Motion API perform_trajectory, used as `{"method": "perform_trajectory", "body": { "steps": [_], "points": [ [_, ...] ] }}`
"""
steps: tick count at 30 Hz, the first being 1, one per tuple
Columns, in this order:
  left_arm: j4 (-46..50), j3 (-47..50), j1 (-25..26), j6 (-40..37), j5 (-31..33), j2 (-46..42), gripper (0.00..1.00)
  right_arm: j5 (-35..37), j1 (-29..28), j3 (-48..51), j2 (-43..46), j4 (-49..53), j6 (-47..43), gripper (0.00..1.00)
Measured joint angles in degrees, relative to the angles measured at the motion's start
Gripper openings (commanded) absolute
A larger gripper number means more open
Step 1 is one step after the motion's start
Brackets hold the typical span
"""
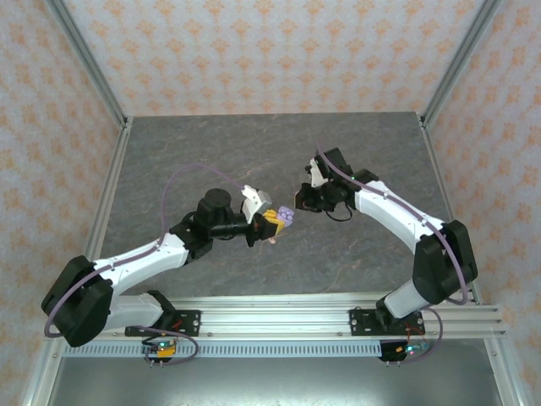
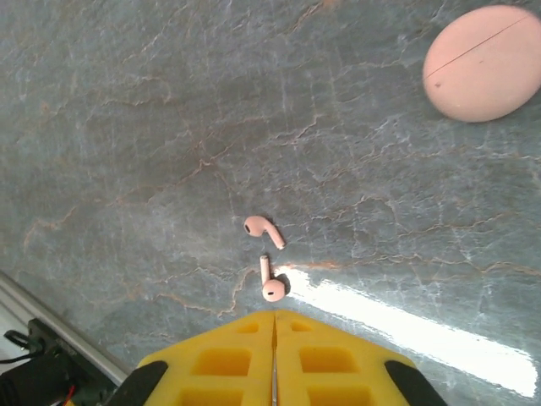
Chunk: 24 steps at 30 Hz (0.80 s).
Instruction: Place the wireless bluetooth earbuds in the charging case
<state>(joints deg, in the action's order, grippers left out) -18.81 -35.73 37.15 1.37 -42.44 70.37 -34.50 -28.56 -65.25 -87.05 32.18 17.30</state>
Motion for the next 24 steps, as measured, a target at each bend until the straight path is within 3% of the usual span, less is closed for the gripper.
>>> {"method": "perform_trajectory", "body": {
  "steps": [24],
  "points": [
    [2.82, -2.82, 0.13, -1.25, -1.49, 3.65, 0.18, -12.00, 0.11, -0.13, 1.40, -1.57, -1.09, 0.09]
  ]
}}
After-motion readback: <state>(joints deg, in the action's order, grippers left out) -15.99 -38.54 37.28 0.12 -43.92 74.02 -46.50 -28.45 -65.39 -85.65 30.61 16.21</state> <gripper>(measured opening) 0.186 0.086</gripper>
